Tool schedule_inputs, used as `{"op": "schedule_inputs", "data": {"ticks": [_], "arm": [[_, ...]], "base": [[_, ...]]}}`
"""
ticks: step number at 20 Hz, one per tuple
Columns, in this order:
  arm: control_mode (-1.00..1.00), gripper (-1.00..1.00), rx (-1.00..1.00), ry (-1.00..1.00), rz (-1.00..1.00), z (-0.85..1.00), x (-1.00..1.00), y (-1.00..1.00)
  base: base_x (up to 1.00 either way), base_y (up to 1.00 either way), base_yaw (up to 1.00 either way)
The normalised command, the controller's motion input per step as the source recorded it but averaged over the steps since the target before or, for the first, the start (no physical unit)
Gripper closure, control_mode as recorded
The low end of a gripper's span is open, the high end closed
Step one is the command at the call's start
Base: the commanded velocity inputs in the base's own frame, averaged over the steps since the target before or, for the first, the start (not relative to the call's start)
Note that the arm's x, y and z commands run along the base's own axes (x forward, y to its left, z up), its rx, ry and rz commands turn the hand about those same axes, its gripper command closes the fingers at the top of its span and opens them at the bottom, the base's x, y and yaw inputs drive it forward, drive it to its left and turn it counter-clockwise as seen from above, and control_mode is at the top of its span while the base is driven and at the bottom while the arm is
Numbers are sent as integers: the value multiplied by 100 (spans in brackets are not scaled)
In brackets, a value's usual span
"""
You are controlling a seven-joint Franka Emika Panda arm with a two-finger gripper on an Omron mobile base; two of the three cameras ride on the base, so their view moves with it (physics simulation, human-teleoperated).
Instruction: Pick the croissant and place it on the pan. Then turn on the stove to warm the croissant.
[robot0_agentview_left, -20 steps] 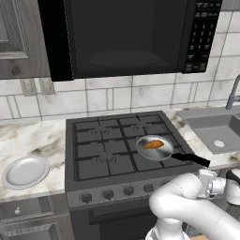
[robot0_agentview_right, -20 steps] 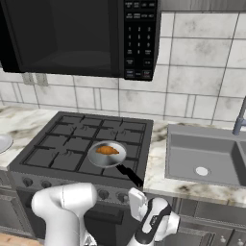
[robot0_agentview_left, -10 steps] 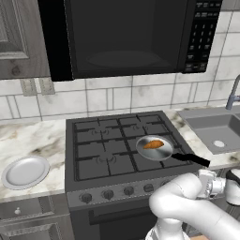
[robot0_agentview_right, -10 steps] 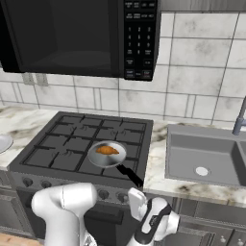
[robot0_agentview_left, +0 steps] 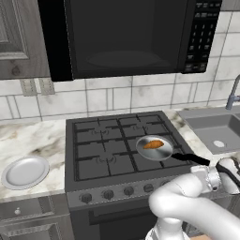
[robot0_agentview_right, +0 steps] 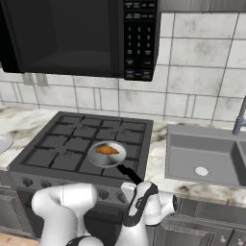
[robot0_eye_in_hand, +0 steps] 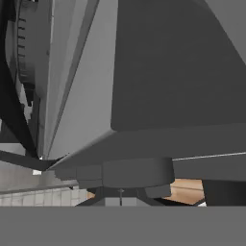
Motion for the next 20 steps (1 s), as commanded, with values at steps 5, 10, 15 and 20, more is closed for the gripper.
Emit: {"op": "schedule_inputs", "data": {"ticks": [5, 10, 15, 20], "arm": [[-100, 100, -31, 2, 0, -19, 24, 61], [-100, 100, -15, -11, 0, -36, 5, 43], [-100, 100, -18, -14, 0, -40, 0, 26], [-100, 100, -19, -13, 0, -34, 0, 21]], "base": [[0, 0, 0], [0, 0, 0], [0, 0, 0], [0, 0, 0]]}}
